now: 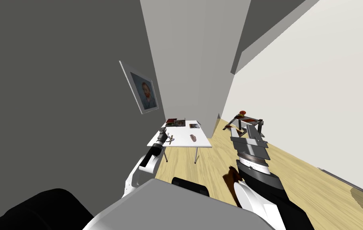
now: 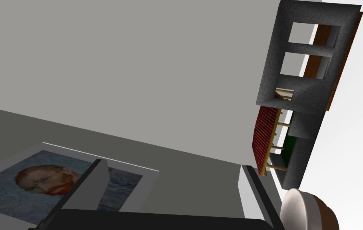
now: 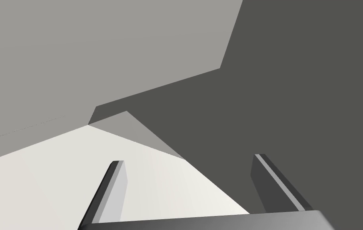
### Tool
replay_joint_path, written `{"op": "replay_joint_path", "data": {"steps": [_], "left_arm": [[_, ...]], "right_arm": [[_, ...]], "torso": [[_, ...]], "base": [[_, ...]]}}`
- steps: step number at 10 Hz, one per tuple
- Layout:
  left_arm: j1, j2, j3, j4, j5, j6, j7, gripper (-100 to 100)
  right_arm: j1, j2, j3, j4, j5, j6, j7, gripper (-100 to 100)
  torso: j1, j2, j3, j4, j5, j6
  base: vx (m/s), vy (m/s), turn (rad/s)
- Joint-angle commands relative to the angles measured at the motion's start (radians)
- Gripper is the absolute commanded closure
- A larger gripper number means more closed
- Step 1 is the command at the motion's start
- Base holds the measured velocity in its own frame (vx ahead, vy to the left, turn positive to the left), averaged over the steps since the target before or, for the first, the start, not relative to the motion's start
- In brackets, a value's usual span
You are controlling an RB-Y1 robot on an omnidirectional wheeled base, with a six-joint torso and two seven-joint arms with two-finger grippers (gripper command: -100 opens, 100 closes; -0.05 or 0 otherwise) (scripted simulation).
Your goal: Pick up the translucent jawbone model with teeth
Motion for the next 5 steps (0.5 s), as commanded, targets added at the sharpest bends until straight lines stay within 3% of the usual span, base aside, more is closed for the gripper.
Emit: {"op": "replay_joint_path", "data": {"steps": [1, 5], "left_arm": [[-0.003, 0.009, 0.002, 0.008, 0.010, 0.035, 0.007, -100], [-0.024, 0.041, 0.009, 0.036, 0.047, 0.140, 0.029, -100]], "right_arm": [[0.000, 0.000, 0.000, 0.000, 0.000, 0.000, 0.000, 0], [0.000, 0.000, 0.000, 0.000, 0.000, 0.000, 0.000, 0]], "torso": [[0.000, 0.000, 0.000, 0.000, 0.000, 0.000], [0.000, 0.000, 0.000, 0.000, 0.000, 0.000]], "base": [[0.021, -0.003, -0.013], [0.024, -0.004, -0.018]]}}
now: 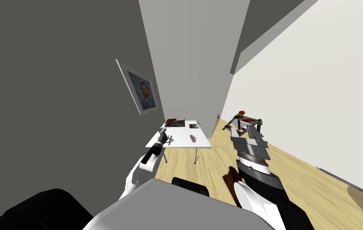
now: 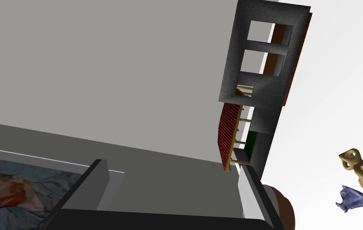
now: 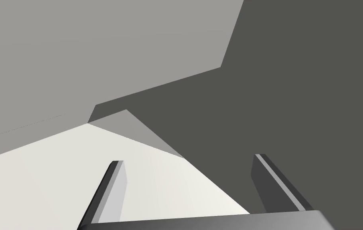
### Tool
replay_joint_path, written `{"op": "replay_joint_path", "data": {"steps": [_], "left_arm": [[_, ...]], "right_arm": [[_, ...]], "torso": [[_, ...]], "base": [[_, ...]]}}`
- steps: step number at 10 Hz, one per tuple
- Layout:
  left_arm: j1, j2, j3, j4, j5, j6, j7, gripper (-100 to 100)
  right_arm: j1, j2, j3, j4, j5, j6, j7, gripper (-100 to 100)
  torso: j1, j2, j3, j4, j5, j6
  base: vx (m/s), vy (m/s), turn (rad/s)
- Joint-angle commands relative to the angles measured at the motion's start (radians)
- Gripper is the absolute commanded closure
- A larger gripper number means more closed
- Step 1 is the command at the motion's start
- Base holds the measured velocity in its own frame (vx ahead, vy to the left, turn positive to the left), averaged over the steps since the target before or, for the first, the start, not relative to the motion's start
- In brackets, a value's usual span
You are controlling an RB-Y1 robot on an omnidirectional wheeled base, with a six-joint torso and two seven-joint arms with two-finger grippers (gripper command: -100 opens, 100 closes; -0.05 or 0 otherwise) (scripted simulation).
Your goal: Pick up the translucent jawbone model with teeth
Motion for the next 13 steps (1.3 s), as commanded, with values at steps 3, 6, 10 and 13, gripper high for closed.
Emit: {"op": "replay_joint_path", "data": {"steps": [3, 6, 10, 13], "left_arm": [[-0.026, 0.038, 0.010, 0.031, 0.044, 0.107, 0.027, -100], [-0.038, 0.055, 0.014, 0.047, 0.064, 0.182, 0.038, -100], [-0.062, 0.089, 0.023, 0.081, 0.104, 0.294, 0.062, -100], [-0.087, 0.123, 0.031, 0.116, 0.145, 0.380, 0.086, -100]], "right_arm": [[0.000, 0.000, 0.000, 0.000, 0.000, 0.000, 0.000, 0], [0.000, 0.000, 0.000, 0.000, 0.000, 0.000, 0.000, 0], [0.000, 0.000, 0.000, 0.000, 0.000, 0.000, 0.000, 0], [0.000, 0.000, 0.000, 0.000, 0.000, 0.000, 0.000, 0]], "torso": [[0.000, 0.000, 0.000, 0.000, 0.000, 0.000], [0.000, 0.000, 0.000, 0.000, 0.000, 0.000], [0.000, 0.000, 0.000, 0.000, 0.000, 0.000], [0.000, 0.000, 0.000, 0.000, 0.000, 0.000]], "base": [[0.029, -0.006, -0.019], [0.023, -0.004, -0.019], [0.025, -0.006, -0.019], [0.029, -0.003, -0.023]]}}
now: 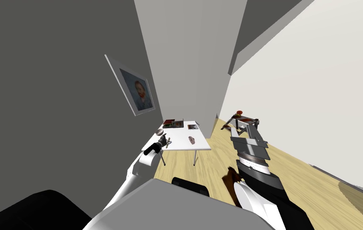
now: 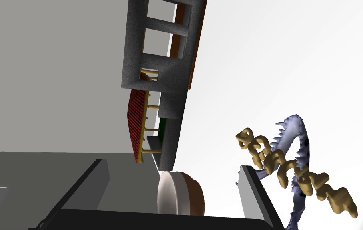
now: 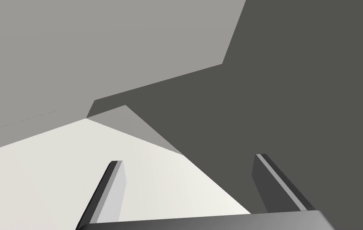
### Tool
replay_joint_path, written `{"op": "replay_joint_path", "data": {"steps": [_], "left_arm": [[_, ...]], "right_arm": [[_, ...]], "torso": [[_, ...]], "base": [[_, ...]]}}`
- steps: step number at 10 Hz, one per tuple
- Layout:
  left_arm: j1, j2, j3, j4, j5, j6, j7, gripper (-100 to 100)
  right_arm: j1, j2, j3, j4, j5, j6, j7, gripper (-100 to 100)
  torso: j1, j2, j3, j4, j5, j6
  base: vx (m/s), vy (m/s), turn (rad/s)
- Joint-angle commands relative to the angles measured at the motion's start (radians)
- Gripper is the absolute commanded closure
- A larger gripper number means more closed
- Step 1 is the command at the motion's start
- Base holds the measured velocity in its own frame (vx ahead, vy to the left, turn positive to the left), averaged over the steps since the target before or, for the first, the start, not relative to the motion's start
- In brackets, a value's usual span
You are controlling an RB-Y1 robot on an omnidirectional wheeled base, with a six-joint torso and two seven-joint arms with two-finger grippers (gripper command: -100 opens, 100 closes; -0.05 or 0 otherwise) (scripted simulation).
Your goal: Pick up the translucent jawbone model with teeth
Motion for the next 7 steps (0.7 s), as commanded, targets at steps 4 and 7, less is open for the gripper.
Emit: {"op": "replay_joint_path", "data": {"steps": [4, 7], "left_arm": [[-0.033, 0.037, 0.009, 0.048, 0.046, 0.127, 0.029, -100], [-0.045, 0.054, 0.013, 0.066, 0.065, 0.209, 0.040, -100]], "right_arm": [[0.000, 0.000, 0.000, 0.000, 0.000, 0.000, 0.000, 0], [0.000, 0.000, 0.000, 0.000, 0.000, 0.000, 0.000, 0]], "torso": [[0.000, 0.000, 0.000, 0.000, 0.000, 0.000], [0.000, 0.000, 0.000, 0.000, 0.000, 0.000]], "base": [[0.026, -0.004, -0.017], [0.025, -0.003, -0.019]]}}
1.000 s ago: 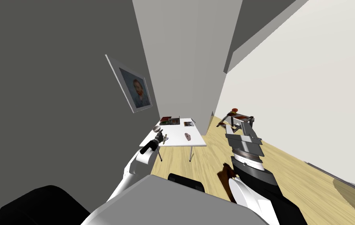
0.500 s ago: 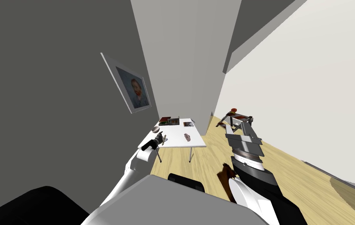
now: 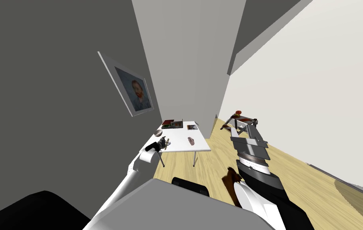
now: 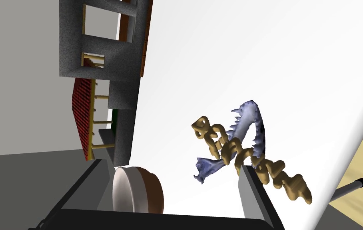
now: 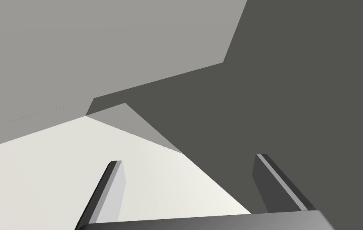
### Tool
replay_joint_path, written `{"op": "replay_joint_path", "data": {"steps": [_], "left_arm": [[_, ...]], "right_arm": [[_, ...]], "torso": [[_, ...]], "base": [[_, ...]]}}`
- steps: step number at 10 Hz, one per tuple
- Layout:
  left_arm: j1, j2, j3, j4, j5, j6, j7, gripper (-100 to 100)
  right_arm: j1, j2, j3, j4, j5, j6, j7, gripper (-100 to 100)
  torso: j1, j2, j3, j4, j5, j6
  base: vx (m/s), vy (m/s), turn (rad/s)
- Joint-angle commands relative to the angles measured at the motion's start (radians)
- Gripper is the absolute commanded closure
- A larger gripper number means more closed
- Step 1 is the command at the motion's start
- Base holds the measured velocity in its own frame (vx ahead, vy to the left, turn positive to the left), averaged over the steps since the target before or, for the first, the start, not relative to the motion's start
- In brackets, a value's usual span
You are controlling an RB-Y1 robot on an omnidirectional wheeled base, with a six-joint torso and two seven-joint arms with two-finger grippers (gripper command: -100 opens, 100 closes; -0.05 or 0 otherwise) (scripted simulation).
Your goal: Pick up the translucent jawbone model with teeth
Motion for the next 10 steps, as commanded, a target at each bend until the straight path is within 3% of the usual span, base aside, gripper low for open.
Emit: {"op": "replay_joint_path", "data": {"steps": [1, 7, 10], "left_arm": [[-0.013, 0.021, 0.005, 0.026, 0.025, 0.050, 0.012, -100], [-0.048, 0.070, 0.017, 0.077, 0.077, 0.205, 0.042, -100], [-0.059, 0.085, 0.020, 0.093, 0.093, 0.255, 0.051, -100]], "right_arm": [[0.000, 0.000, 0.000, 0.000, 0.000, 0.000, 0.000, 0], [0.000, 0.000, 0.000, 0.000, 0.000, 0.000, 0.000, 0], [0.000, 0.000, 0.000, 0.000, 0.000, 0.000, 0.000, 0]], "torso": [[0.000, 0.000, 0.000, 0.000, 0.000, 0.000], [0.000, 0.000, 0.000, 0.000, 0.000, 0.000], [0.000, 0.000, 0.000, 0.000, 0.000, 0.000]], "base": [[0.027, -0.004, -0.025], [0.025, -0.003, -0.017], [0.025, -0.004, -0.013]]}}
